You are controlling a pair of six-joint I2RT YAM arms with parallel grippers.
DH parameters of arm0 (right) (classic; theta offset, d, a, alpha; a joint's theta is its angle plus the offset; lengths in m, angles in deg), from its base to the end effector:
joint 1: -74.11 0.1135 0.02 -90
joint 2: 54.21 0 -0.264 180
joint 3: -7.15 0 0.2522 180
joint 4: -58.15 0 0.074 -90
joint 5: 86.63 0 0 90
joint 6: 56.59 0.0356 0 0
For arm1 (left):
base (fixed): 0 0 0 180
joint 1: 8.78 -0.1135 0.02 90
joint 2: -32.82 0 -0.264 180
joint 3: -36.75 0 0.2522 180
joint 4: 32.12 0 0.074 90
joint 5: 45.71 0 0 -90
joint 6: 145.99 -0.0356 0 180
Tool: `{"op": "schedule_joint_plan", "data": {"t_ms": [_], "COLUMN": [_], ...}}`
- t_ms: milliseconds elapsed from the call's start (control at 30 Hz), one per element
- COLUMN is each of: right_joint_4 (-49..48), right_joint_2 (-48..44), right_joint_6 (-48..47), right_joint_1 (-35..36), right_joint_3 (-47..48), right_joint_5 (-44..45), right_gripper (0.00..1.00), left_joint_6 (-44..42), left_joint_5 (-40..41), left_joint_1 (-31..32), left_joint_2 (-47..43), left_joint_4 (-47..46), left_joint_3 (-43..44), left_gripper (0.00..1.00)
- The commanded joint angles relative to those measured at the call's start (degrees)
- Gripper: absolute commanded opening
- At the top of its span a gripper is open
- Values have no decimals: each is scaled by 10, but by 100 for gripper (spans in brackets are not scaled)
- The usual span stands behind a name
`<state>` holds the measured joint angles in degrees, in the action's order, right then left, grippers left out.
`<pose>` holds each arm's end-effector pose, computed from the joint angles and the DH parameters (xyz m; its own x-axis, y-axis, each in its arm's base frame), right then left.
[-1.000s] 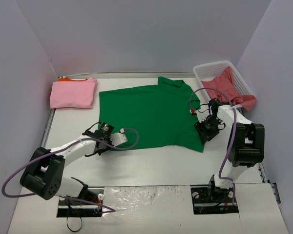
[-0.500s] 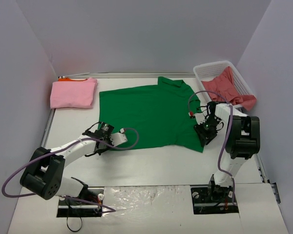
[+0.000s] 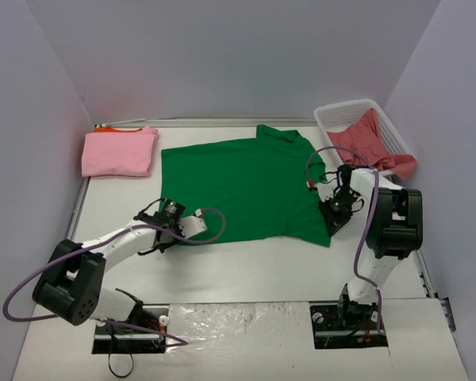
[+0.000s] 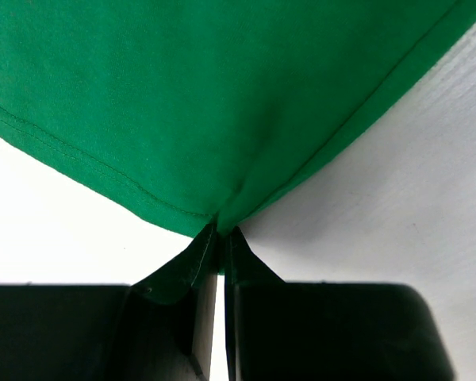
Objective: Fold and stack the t-shirts
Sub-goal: Grap the side of the flattened tshirt closest away from the robot with both arms
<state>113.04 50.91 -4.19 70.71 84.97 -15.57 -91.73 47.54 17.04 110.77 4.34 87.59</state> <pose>0.3277 -0.0079 0.1460 -0.7909 -0.5311 -0.3039 -0.5939 0.7860 0.1719 0.2152 -0.1019 0.1587 -0.4135 0.8479 -0.3316 0.8054 0.5106 0.3012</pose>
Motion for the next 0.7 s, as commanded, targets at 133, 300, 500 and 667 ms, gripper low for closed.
{"op": "schedule_joint_plan", "data": {"t_ms": [133, 300, 500, 667], "right_joint_4": [29, 66, 113, 128], "right_joint_2": [-52, -104, -154, -182], "right_joint_6": [-5, -12, -30, -34], "right_joint_1": [-2, -2, -2, -2], "right_joint_3": [5, 19, 29, 32], "right_joint_5": [-4, -7, -6, 1], "right_gripper": [0, 0, 0, 0], "left_joint_6": [7, 9, 1, -6], "left_joint_5": [2, -4, -3, -14], "left_joint_1": [2, 2, 2, 2], "left_joint_2": [-9, -14, -17, -34], "left_joint_4": [4, 9, 29, 52], "left_joint_3": [18, 18, 31, 54], "left_gripper": [2, 2, 2, 2]}}
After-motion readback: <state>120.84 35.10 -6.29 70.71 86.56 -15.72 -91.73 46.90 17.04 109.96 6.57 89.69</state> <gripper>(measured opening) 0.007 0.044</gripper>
